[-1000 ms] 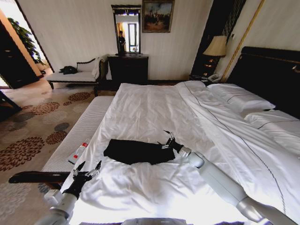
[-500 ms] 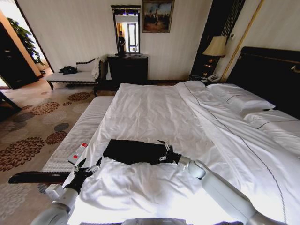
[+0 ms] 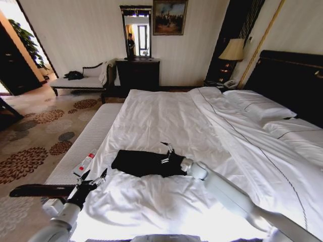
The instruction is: Fold the clothes on the bed.
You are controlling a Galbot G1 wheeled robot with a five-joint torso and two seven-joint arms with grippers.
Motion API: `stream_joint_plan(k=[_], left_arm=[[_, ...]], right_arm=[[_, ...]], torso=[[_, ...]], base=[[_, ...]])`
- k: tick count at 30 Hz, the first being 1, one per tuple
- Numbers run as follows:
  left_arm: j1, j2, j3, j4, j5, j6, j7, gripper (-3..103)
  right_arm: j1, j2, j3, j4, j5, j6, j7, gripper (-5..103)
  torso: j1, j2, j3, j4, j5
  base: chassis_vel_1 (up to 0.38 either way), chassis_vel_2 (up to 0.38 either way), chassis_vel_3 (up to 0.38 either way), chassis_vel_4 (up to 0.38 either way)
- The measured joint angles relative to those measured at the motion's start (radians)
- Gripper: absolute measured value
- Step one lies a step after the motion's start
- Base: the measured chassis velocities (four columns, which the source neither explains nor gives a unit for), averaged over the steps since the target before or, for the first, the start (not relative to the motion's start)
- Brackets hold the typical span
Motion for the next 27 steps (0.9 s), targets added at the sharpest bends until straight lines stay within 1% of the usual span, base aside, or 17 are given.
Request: stream_joint_plan(k=[5, 10, 16, 18, 20, 21, 23, 24, 25, 26, 27], left_arm=[[0.002, 0.003, -0.017, 0.004, -0.019, 0.0, 0.001, 100], [-0.007, 0.008, -0.014, 0.016, -0.023, 0.001, 0.002, 100], [-0.012, 0.01, -0.014, 0.018, -0.027, 0.003, 0.002, 100], [-0.011, 0.009, -0.019, 0.017, -0.031, 0.004, 0.002, 100], [-0.003, 0.006, -0.025, 0.015, -0.032, 0.004, 0.001, 100], [-0.003, 0.006, -0.025, 0.015, -0.032, 0.004, 0.001, 100], [0.003, 0.005, -0.028, 0.012, -0.032, 0.004, 0.001, 100], [0.005, 0.004, -0.03, 0.01, -0.032, 0.004, 0.001, 100], [0.007, 0.003, -0.034, 0.007, -0.032, 0.004, 0.001, 100], [0.007, 0.003, -0.034, 0.007, -0.032, 0.004, 0.001, 100], [0.008, 0.002, -0.037, 0.004, -0.032, 0.004, 0.0, 100]], right_arm=[[-0.017, 0.012, -0.039, 0.003, -0.026, 0.002, 0.001, 100], [-0.058, -0.008, -0.076, 0.058, -0.037, 0.003, 0.002, 100], [-0.052, -0.015, -0.104, 0.072, -0.034, 0.004, 0.005, 100], [-0.03, -0.003, -0.109, 0.072, 0.002, -0.008, 0.015, 100], [0.011, 0.026, -0.13, 0.068, 0.078, -0.047, 0.026, 100], [0.011, 0.026, -0.13, 0.068, 0.078, -0.047, 0.026, 100], [0.038, 0.05, -0.158, 0.056, 0.116, -0.068, 0.029, 100], [0.05, 0.072, -0.178, 0.044, 0.134, -0.077, 0.031, 100], [0.061, 0.116, -0.208, 0.022, 0.155, -0.091, 0.035, 100], [0.061, 0.116, -0.208, 0.022, 0.155, -0.091, 0.035, 100], [0.064, 0.146, -0.224, 0.009, 0.165, -0.099, 0.039, 100]], torso=[[0.0, 0.0, 0.0, -0.0004, 0.0], [0.0, 0.0, 0.0, -0.0006, 0.0001], [0.0, 0.0, 0.0, -0.0006, 0.0001], [0.0, 0.0, 0.0, -0.0006, 0.0], [0.0, 0.0, 0.0, -0.0004, 0.0001], [0.0, 0.0, 0.0, -0.0004, 0.0001], [0.0, 0.0, 0.0, -0.0002, -0.0002], [0.0, 0.0, 0.0, -0.0003, -0.0002], [0.0, 0.0, 0.0, -0.0002, 0.0], [0.0, 0.0, 0.0, -0.0002, 0.0], [0.0, 0.0, 0.0, -0.0001, -0.0001]], base=[[0.0, 0.0, 0.0, 0.0], [0.0, 0.0, 0.0, 0.0], [0.0, 0.0, 0.0, 0.0], [0.0, 0.0, 0.0, 0.0], [0.0, 0.0, 0.0, 0.0], [0.0, 0.0, 0.0, 0.0], [0.0, 0.0, 0.0, 0.0], [0.0, 0.0, 0.0, 0.0], [0.0, 0.0, 0.0, 0.0], [0.0, 0.0, 0.0, 0.0], [0.0, 0.0, 0.0, 0.0]])
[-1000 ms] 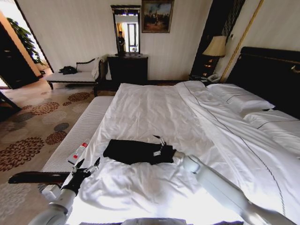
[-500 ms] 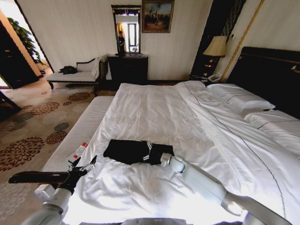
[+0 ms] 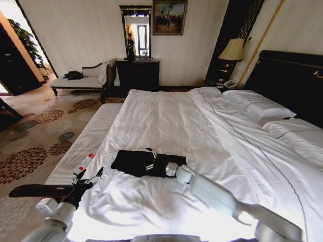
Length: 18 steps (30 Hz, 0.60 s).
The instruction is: Fold the clothes on the bed.
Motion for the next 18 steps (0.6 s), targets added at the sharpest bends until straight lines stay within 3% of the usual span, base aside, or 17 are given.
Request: stream_joint_plan(k=[5, 9, 13, 18], left_arm=[[0.006, -0.001, -0.011, -0.012, -0.005, 0.002, -0.003, 100], [0.008, -0.005, -0.012, -0.022, -0.004, 0.002, -0.006, 100], [0.007, -0.012, -0.004, -0.029, 0.009, 0.003, -0.013, 100], [0.001, -0.018, 0.018, -0.03, 0.049, 0.002, -0.017, 100]], right_arm=[[-0.005, 0.104, -0.035, -0.064, 0.015, -0.013, 0.011, 100], [-0.008, 0.136, -0.046, -0.105, 0.014, -0.014, 0.017, 100], [-0.006, 0.117, -0.044, -0.08, 0.048, -0.029, 0.033, 100], [-0.003, 0.023, -0.017, 0.023, 0.158, -0.08, 0.065, 100]], torso=[[0.0, 0.0, 0.0, 0.0001, 0.0001], [0.0, 0.0, 0.0, -0.0001, 0.0], [0.0, 0.0, 0.0, -0.0002, 0.0002], [0.0, 0.0, 0.0, -0.0001, 0.0004]], base=[[0.0, 0.0, 0.0, 0.0], [0.0, 0.0, 0.0, 0.0], [0.0, 0.0, 0.0, 0.0], [0.0, 0.0, 0.0, 0.0]])
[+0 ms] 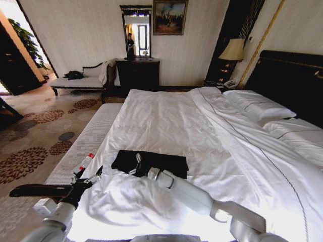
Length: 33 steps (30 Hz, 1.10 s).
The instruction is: Fold the clothes on the bed.
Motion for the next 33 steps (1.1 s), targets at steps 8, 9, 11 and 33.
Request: stream_joint_plan(k=[8, 9, 11, 33], left_arm=[[-0.004, -0.015, 0.051, -0.014, 0.125, -0.03, -0.01, 100], [-0.004, -0.015, 0.051, -0.014, 0.125, -0.03, -0.01, 100], [0.006, -0.022, 0.06, -0.021, 0.145, -0.034, -0.01, 100], [0.389, -0.129, 0.058, -0.017, 0.326, -0.479, 0.129, 100]], right_arm=[[-0.114, -0.202, 0.182, 0.154, 0.271, -0.11, 0.09, 100], [-0.114, -0.202, 0.182, 0.154, 0.271, -0.11, 0.09, 100], [-0.189, -0.241, 0.262, 0.209, 0.328, -0.133, 0.102, 100], [-0.788, -0.254, 0.86, 0.553, 0.764, -0.416, 0.213, 100]], torso=[[0.0, 0.0, 0.0, -0.0003, 0.0002], [0.0, 0.0, 0.0, -0.0003, 0.0002], [0.0, 0.0, 0.0, 0.0, 0.0002], [0.0, 0.0, 0.0, -0.0001, 0.0]], base=[[0.0, 0.0, 0.0, 0.0], [0.0, 0.0, 0.0, 0.0], [0.0, 0.0, 0.0, 0.0], [0.0, 0.0, 0.0, 0.0]])
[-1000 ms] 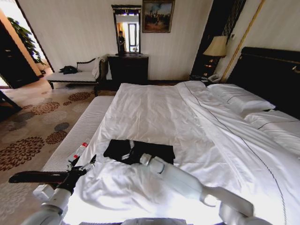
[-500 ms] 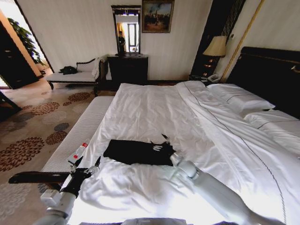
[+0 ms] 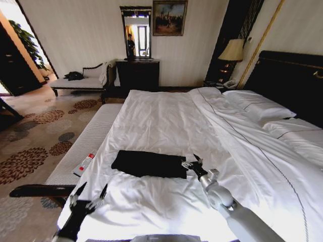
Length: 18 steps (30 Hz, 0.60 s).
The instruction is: Fold the clothes on the bed.
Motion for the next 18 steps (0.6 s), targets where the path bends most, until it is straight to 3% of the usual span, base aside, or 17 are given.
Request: stream_joint_plan(k=[4, 7, 13, 18], left_arm=[[-0.001, -0.005, 0.03, 0.034, 0.03, -0.054, 0.007, 100], [-0.002, -0.005, 0.032, 0.036, 0.032, -0.055, 0.007, 100], [-0.006, -0.005, 0.032, 0.036, 0.032, -0.055, 0.008, 100], [-0.007, -0.005, 0.032, 0.036, 0.032, -0.052, 0.007, 100]], right_arm=[[-0.025, 0.01, 0.058, 0.033, 0.14, -0.074, 0.022, 100], [-0.029, 0.013, 0.073, 0.04, 0.2, -0.1, 0.028, 100], [-0.018, 0.029, 0.126, 0.011, 0.429, -0.213, 0.013, 100], [0.019, 0.043, 0.131, -0.05, 0.498, -0.281, -0.029, 100]], torso=[[0.0, 0.0, 0.0, 0.0001, -0.0003], [0.0, 0.0, 0.0, 0.0, -0.0003], [0.0, 0.0, 0.0, -0.0001, -0.0002], [0.0, 0.0, 0.0, -0.0001, -0.0002]], base=[[0.0, 0.0, 0.0, 0.0], [0.0, 0.0, 0.0, 0.0], [0.0, 0.0, 0.0, 0.0], [0.0, 0.0, 0.0, 0.0]])
